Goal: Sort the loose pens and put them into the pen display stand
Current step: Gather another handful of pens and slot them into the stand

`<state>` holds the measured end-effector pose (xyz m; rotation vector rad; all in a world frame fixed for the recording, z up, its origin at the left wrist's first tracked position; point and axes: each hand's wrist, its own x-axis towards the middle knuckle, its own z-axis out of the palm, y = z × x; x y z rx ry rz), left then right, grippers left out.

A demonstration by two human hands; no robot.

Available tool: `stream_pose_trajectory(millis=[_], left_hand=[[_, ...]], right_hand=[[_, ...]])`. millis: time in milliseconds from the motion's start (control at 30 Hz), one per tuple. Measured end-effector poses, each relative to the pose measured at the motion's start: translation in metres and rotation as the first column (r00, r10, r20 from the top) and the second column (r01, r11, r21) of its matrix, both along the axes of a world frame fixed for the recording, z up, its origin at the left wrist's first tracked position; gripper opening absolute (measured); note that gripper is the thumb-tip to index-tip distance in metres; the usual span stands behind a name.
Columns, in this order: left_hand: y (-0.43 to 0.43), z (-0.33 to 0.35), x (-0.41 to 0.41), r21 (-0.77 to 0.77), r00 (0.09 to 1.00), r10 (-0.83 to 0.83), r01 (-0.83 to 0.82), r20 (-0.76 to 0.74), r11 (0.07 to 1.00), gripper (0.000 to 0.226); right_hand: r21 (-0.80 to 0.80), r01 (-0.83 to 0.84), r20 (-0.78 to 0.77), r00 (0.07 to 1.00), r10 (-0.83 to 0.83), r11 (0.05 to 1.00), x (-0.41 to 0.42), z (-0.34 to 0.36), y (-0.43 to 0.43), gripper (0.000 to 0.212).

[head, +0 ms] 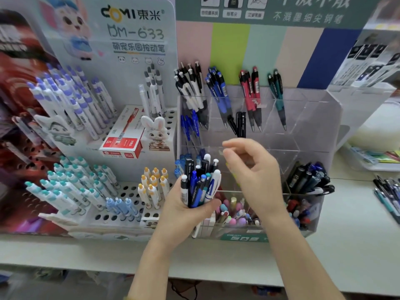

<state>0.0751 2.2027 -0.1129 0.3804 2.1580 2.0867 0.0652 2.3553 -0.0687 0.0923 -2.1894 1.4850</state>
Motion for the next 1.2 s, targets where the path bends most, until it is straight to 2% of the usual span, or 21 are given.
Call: stream_pose_trajectory(millis=[33,67,133,200,267,400,500,600,700,800,867,933,967,1000,1033,1100,1133,1200], left_hand=[[0.000,0.001,0.000,0.001,1.000,-0.023,0.023,0.017,1.000,0.020],[0.001,0.001,-0.001,-0.001,0.998,-0.047,0.047,0.030,0.999,0.019],[0.002,0.003,-0.001,-0.005,0.996,-0.082,0.083,0.046,0.997,0.022],[0.003,0.005,-0.001,0.006,0.992,-0.109,0.109,0.062,0.994,0.024],[0.004,0.007,-0.001,0.018,0.986,-0.137,0.136,0.090,0.991,0.023],[0.006,0.009,-0.002,0.059,0.971,-0.210,0.204,0.111,0.977,0.015],[0.007,0.006,-0.004,0.086,0.957,-0.236,0.224,0.166,0.971,0.018],[0.008,0.000,0.000,0.092,0.943,-0.258,0.244,0.208,0.965,0.016],[0.012,0.001,0.001,0.070,0.930,-0.298,0.290,0.214,0.955,0.013],[0.016,0.006,0.000,0.094,0.911,-0.340,0.326,0.235,0.941,0.015],[0.017,0.008,-0.001,0.103,0.898,-0.355,0.339,0.262,0.935,0.015],[0.015,0.005,-0.003,0.057,0.910,-0.328,0.325,0.253,0.944,0.015],[0.014,0.004,-0.003,0.043,0.914,-0.316,0.316,0.253,0.948,0.016],[0.012,0.004,-0.004,0.035,0.915,-0.309,0.311,0.258,0.950,0.015],[0.012,0.004,-0.004,0.028,0.914,-0.314,0.317,0.257,0.948,0.015],[0.013,0.009,-0.005,0.026,0.903,-0.349,0.354,0.250,0.935,0.015],[0.014,0.012,-0.005,0.029,0.894,-0.372,0.377,0.248,0.926,0.016],[0.017,0.016,-0.004,0.043,0.874,-0.415,0.418,0.253,0.907,0.017]], right_hand=[[-0.035,-0.095,-0.005,0.996,0.094,0.995,0.003,0.013,-0.001,0.012],[0.011,-0.182,0.016,0.983,0.182,0.983,0.005,0.025,-0.002,0.011],[0.174,-0.310,0.153,0.946,0.285,0.935,0.005,0.038,-0.003,0.009],[0.247,-0.360,0.300,0.911,0.283,0.900,0.000,0.043,0.001,0.010],[0.239,-0.399,0.400,0.871,0.285,0.885,-0.005,0.046,0.007,0.009],[0.270,-0.399,0.360,0.886,0.292,0.877,-0.011,0.050,0.010,0.001],[0.091,-0.299,0.287,0.921,0.262,0.950,-0.014,0.051,0.011,0.005],[-0.119,-0.103,0.193,0.973,0.125,0.988,-0.022,0.055,0.017,0.008],[-0.264,-0.091,0.232,0.960,0.155,0.960,-0.022,0.054,0.020,0.010],[-0.256,-0.214,0.352,0.888,0.298,0.943,-0.015,0.045,0.018,0.007],[-0.380,-0.154,0.240,0.936,0.258,0.912,-0.017,0.042,0.023,0.008],[-0.577,-0.041,0.073,0.992,0.102,0.816,-0.018,0.049,0.034,0.012],[-0.605,-0.009,0.036,0.999,0.039,0.796,-0.018,0.053,0.040,0.013],[-0.562,0.017,0.040,0.999,0.006,0.827,-0.015,0.055,0.044,0.013],[-0.446,0.034,0.084,0.996,0.004,0.894,-0.013,0.056,0.046,0.012],[-0.089,-0.067,0.278,0.956,0.089,0.994,-0.008,0.053,0.045,0.012],[0.037,-0.183,0.398,0.905,0.154,0.982,-0.005,0.051,0.042,0.011],[0.106,-0.356,0.556,0.796,0.242,0.928,-0.004,0.047,0.038,0.004]])
